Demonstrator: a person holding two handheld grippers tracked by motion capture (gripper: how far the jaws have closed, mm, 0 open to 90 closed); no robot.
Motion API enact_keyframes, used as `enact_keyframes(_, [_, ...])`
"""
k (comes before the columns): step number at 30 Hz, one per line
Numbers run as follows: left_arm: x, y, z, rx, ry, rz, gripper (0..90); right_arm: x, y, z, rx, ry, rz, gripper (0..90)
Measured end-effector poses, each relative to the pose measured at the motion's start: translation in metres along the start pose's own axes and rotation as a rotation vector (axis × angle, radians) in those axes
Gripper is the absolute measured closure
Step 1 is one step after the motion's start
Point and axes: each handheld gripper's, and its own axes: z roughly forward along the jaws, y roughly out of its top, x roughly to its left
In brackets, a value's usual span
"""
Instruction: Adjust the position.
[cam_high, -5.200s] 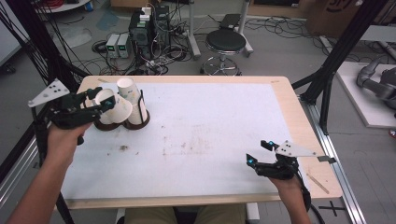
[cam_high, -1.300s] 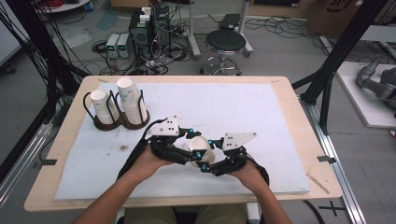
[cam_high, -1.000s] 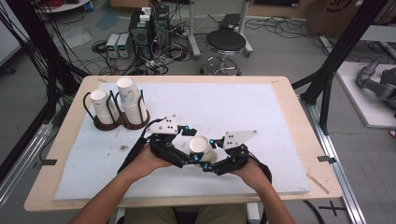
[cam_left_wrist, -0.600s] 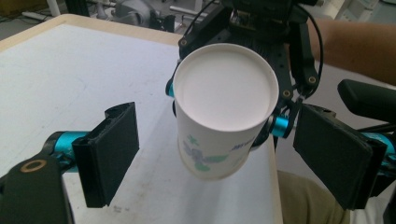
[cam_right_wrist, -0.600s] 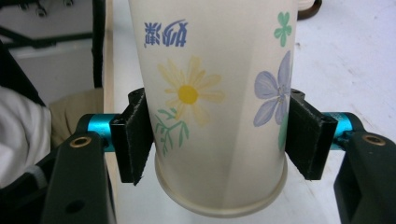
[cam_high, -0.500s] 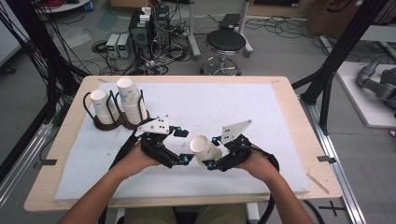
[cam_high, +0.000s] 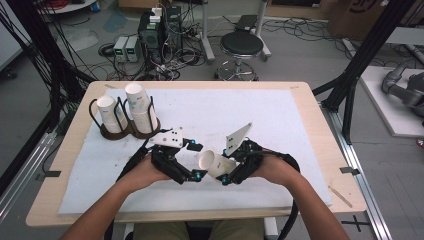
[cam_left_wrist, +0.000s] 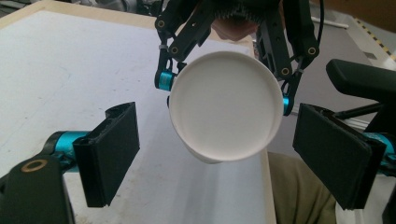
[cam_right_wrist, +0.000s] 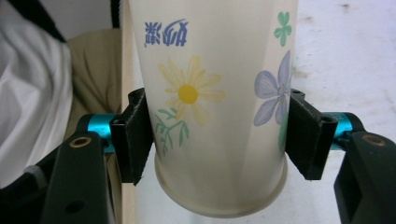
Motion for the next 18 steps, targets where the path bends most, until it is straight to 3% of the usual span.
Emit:
enact_keyframes(3, [0.000, 0.000, 0.001, 0.011, -0.009, 0.006, 14.6, 0.000, 0.006, 0.002, 0.050, 0.023, -0.015, 33.0])
enact_keyframes(4, [-0.001, 0.000, 0.002, 0.014, -0.009, 0.003, 14.6, 0.000, 0.011, 0.004, 0.095, 0.030, -0.036, 33.0])
enact_keyframes(18, [-0.007, 0.000, 0.015, 0.072, -0.051, 0.039, 19.5, 0.004, 0.034, 0.008, 0.229, 0.079, -0.052, 32.9])
